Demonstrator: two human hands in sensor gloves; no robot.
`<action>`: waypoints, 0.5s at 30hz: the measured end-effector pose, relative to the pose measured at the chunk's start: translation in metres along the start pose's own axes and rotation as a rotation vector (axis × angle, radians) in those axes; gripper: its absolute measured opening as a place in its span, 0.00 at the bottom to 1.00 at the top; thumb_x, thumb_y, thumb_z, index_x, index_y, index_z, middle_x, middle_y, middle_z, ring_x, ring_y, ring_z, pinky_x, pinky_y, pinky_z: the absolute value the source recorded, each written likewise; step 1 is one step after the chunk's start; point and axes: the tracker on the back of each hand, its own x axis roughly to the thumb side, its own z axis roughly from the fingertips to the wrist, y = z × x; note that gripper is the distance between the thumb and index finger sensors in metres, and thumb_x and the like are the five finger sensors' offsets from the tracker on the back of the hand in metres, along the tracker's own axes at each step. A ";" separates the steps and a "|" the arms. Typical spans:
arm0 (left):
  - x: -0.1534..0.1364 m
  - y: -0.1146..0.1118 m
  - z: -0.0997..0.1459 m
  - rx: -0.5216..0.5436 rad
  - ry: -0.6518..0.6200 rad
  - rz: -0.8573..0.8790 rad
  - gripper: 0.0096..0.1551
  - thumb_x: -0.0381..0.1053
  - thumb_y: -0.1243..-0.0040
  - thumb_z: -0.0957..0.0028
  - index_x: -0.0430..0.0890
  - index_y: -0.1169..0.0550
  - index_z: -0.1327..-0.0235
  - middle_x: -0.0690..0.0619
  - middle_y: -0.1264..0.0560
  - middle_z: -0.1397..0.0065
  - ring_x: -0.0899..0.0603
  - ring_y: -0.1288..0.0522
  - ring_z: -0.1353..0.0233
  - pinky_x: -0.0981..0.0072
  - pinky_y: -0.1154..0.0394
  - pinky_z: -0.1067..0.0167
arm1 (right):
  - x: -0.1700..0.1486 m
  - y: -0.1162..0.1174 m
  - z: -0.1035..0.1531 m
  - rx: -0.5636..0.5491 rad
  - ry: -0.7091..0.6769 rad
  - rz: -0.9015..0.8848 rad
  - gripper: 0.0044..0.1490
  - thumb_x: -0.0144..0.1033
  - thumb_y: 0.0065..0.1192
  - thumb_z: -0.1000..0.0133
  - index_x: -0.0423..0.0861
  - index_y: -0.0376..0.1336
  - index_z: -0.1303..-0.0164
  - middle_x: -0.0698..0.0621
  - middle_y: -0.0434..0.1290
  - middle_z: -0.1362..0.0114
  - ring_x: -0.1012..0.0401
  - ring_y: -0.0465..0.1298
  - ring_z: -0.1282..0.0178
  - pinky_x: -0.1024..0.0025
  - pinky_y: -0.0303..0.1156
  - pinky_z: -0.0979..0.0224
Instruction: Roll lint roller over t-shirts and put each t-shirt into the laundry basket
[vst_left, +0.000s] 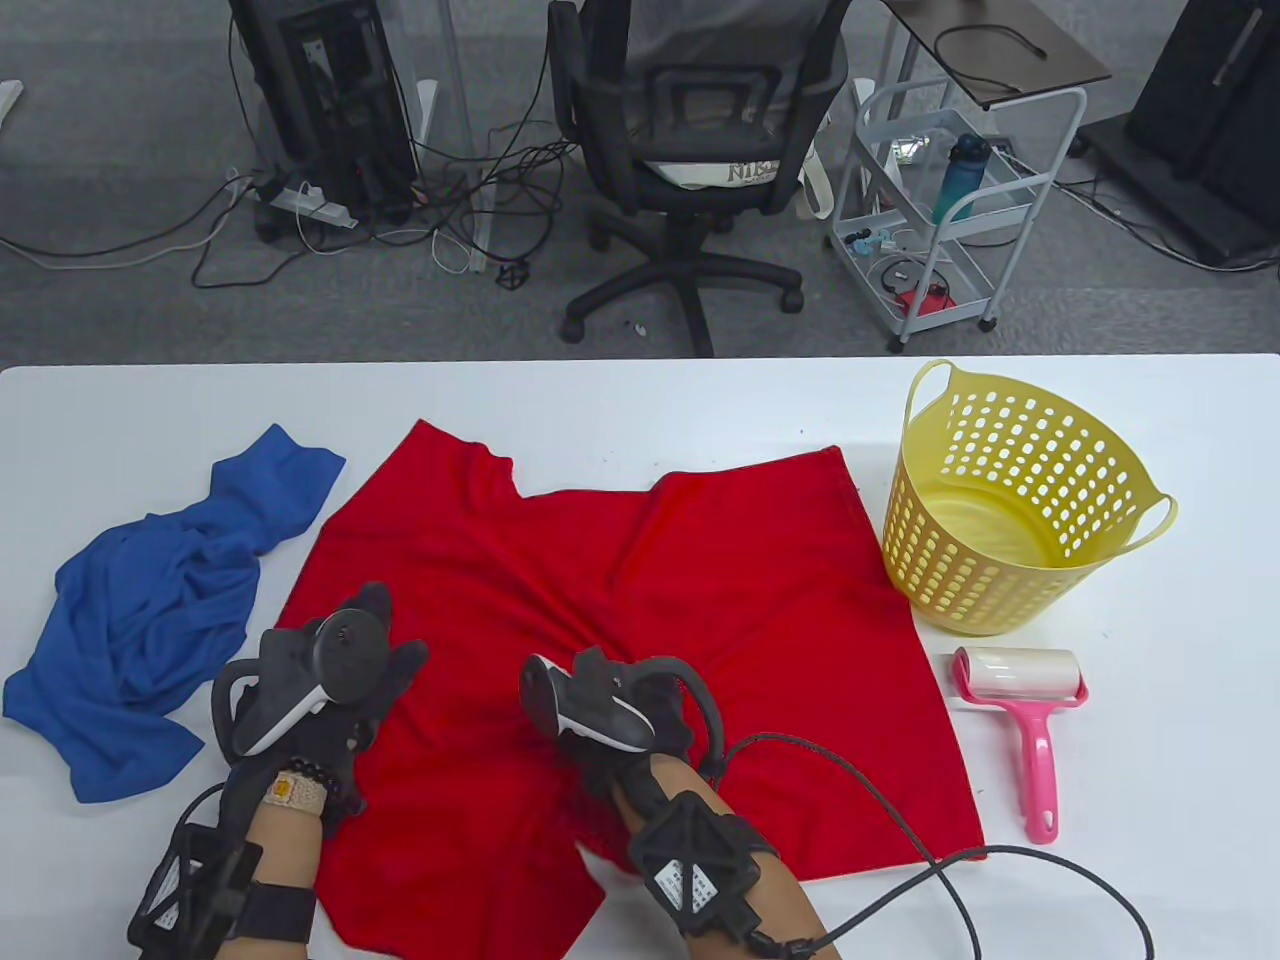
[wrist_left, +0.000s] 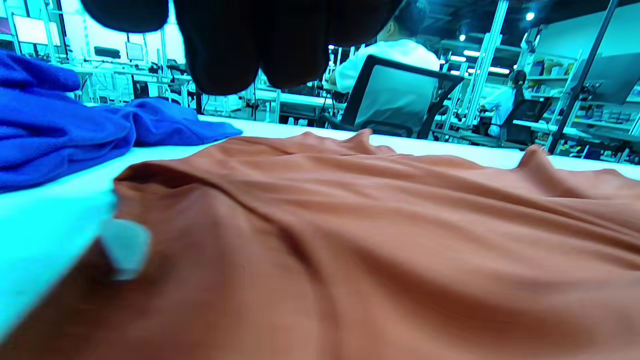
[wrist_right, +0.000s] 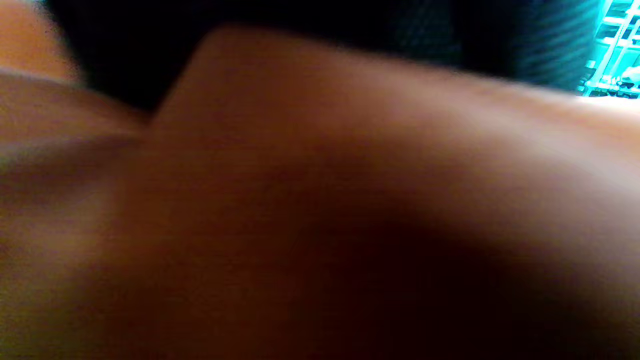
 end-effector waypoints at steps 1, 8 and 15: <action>-0.001 -0.002 -0.001 -0.010 0.003 0.001 0.49 0.70 0.59 0.52 0.45 0.40 0.21 0.42 0.29 0.20 0.30 0.28 0.23 0.26 0.38 0.31 | -0.002 -0.001 0.001 0.036 0.005 0.006 0.27 0.46 0.68 0.57 0.46 0.69 0.51 0.46 0.75 0.54 0.51 0.80 0.58 0.55 0.82 0.56; -0.011 -0.007 -0.005 -0.009 0.050 -0.028 0.48 0.70 0.59 0.52 0.45 0.38 0.21 0.43 0.28 0.20 0.31 0.28 0.24 0.26 0.38 0.31 | -0.058 -0.052 0.029 -0.130 0.005 -0.631 0.27 0.44 0.67 0.55 0.45 0.71 0.49 0.47 0.80 0.53 0.51 0.84 0.57 0.57 0.82 0.56; -0.013 -0.009 -0.010 -0.020 0.064 -0.034 0.48 0.70 0.59 0.52 0.45 0.38 0.22 0.43 0.27 0.21 0.31 0.27 0.24 0.26 0.38 0.31 | -0.133 -0.135 0.101 -0.945 -0.160 -1.575 0.29 0.42 0.66 0.54 0.42 0.69 0.45 0.44 0.78 0.48 0.48 0.83 0.53 0.56 0.82 0.54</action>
